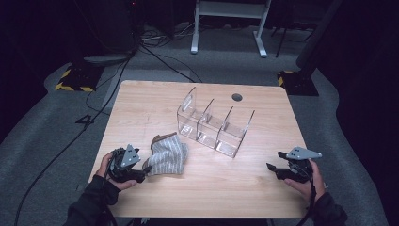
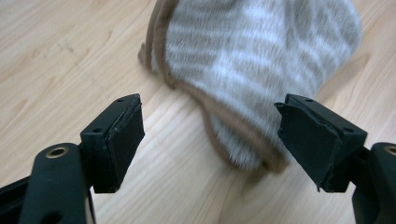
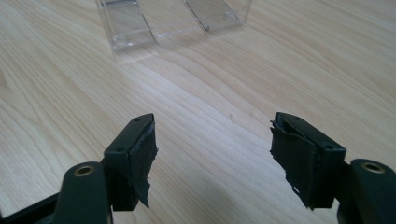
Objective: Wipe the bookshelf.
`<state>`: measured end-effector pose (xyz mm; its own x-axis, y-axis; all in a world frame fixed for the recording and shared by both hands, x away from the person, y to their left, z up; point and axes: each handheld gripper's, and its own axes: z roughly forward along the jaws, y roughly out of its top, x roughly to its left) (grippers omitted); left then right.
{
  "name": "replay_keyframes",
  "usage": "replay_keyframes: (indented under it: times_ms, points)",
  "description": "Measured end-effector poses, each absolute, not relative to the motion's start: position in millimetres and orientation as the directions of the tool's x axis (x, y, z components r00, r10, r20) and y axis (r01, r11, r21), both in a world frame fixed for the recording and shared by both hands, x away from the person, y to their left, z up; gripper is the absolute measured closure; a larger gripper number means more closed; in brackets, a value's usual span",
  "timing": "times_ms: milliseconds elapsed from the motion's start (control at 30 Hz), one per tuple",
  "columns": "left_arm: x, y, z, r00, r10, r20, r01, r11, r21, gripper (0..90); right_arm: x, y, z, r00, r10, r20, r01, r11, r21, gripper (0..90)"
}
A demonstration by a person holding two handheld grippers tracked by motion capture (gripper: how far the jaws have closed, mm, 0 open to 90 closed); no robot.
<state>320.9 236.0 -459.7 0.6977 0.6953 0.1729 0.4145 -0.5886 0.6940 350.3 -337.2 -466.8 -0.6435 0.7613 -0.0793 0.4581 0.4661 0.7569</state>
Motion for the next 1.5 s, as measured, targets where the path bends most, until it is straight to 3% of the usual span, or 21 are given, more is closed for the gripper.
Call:
replay_keyframes:
  times_ms: [433,667,767,900,1500]
  points:
    - [320,268,-478,0.702,0.705,0.099,0.457,-0.554,0.696,22.9,333,-379,-490,-0.571,0.821,-0.028,0.532,0.395,0.749,30.2]
    - [315,276,-494,0.682,0.729,0.056,0.536,-0.55,0.64,22.2,326,-386,-503,-0.55,0.835,-0.004,0.553,0.368,0.748,29.5]
    - [311,283,-500,0.674,0.739,-0.015,0.556,-0.494,0.669,21.8,324,-386,-504,-0.547,0.837,-0.007,0.549,0.365,0.752,28.5]
    - [309,283,-504,0.679,0.734,-0.006,0.533,-0.487,0.692,17.7,325,-387,-504,-0.533,0.846,-0.006,0.556,0.356,0.751,27.2]
    - [307,279,-504,0.641,0.768,-0.006,0.56,-0.461,0.689,14.9,326,-387,-504,-0.527,0.85,-0.005,0.559,0.351,0.751,27.1]
